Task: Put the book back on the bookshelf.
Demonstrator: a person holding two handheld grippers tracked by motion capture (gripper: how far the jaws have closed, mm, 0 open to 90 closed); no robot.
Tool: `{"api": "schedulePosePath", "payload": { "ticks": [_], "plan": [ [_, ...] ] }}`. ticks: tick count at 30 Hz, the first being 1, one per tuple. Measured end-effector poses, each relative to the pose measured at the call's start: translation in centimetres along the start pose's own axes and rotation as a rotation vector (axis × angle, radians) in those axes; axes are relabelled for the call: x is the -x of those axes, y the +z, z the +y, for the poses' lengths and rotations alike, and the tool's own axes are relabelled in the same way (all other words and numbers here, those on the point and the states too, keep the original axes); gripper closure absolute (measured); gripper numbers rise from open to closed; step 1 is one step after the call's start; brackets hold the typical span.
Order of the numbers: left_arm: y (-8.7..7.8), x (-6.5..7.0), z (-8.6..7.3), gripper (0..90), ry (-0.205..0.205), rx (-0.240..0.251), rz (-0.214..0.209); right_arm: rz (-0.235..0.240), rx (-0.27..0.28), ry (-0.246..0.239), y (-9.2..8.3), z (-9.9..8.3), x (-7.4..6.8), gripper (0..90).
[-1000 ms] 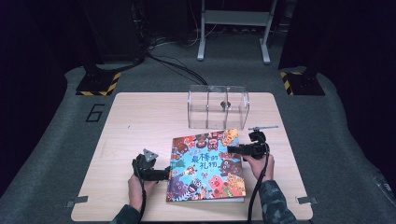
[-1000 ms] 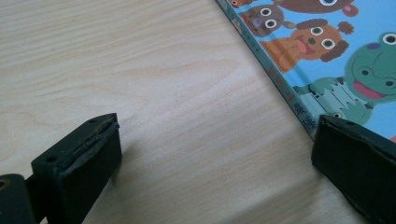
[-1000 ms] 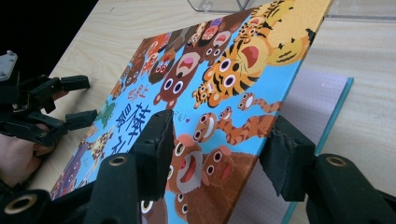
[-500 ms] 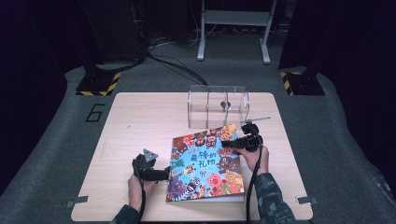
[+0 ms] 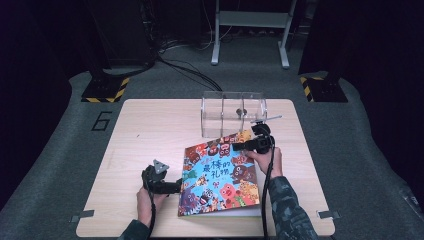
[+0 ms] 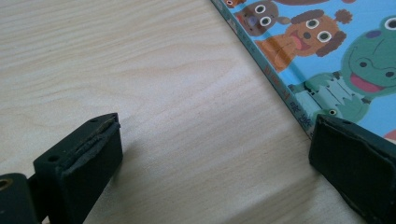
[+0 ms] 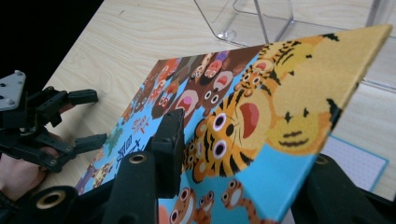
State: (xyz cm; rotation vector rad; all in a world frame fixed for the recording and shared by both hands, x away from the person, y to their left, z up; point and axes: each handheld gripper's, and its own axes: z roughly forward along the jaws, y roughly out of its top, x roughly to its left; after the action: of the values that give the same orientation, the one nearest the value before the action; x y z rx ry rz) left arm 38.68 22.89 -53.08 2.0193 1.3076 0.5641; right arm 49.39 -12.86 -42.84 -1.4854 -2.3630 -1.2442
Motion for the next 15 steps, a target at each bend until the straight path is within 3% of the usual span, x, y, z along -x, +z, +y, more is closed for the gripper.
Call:
{"api": "schedulePosePath", "payload": {
  "ticks": [7,11,15],
  "plan": [
    [0.0,0.0,0.0,2.8,0.002,0.001,-0.002,0.013,-0.009,-0.021,0.5,1.0,-0.6,57.7],
    [0.0,0.0,0.0,2.9,-0.001,0.003,-0.004,0.027,-0.020,-0.003,0.5,1.3,-0.5,62.3],
    [0.0,0.0,0.0,2.9,0.000,0.003,-0.004,0.033,-0.011,-0.016,0.4,1.3,-0.6,64.1]
  ]
}}
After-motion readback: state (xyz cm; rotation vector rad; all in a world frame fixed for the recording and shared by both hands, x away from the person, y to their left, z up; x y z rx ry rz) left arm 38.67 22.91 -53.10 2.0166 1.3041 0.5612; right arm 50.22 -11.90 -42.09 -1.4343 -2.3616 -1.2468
